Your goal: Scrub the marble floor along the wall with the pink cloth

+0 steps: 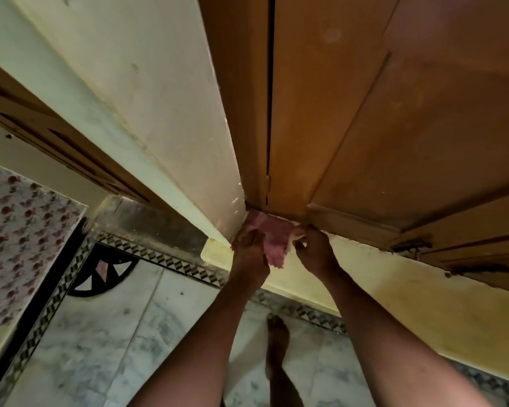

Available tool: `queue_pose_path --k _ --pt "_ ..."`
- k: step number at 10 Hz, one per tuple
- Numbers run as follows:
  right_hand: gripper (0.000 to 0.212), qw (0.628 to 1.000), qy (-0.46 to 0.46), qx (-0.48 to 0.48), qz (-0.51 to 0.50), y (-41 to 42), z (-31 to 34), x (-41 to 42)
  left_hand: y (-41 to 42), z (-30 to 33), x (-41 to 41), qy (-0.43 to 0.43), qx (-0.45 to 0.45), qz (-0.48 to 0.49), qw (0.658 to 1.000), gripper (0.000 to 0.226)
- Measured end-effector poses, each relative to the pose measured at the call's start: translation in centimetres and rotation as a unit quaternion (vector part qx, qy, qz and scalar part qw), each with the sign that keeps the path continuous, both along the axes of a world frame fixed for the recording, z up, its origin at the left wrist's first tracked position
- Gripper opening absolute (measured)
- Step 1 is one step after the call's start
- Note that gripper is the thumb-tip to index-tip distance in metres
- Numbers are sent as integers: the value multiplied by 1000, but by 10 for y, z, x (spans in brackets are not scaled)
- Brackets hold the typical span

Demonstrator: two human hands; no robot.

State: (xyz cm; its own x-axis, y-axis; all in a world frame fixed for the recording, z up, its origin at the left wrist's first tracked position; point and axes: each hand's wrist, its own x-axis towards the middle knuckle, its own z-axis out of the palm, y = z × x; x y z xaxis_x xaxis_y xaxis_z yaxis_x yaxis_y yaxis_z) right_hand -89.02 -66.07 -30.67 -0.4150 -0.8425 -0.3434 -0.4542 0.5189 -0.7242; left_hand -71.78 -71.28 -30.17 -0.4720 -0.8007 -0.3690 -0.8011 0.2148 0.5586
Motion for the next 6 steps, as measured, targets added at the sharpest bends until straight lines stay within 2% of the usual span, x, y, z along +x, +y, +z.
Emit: queue_pose_path --k 1,2,3,4,6 --pt "32 994 -15 30 108 6 4 11 12 -20 8 -16 26 -22 999 70" --pt "25 994 -12 16 111 6 6 21 18 -17 12 43 30 13 999 63" --pt "25 998 -23 1 56 6 12 33 15 -1 18 104 56 113 987 44" --pt "21 998 -53 -24 15 12 29 56 22 27 42 191 48 209 958 31" --pt "31 988 -128 -85 -24 32 92 137 49 106 118 291 -9 309 906 23"
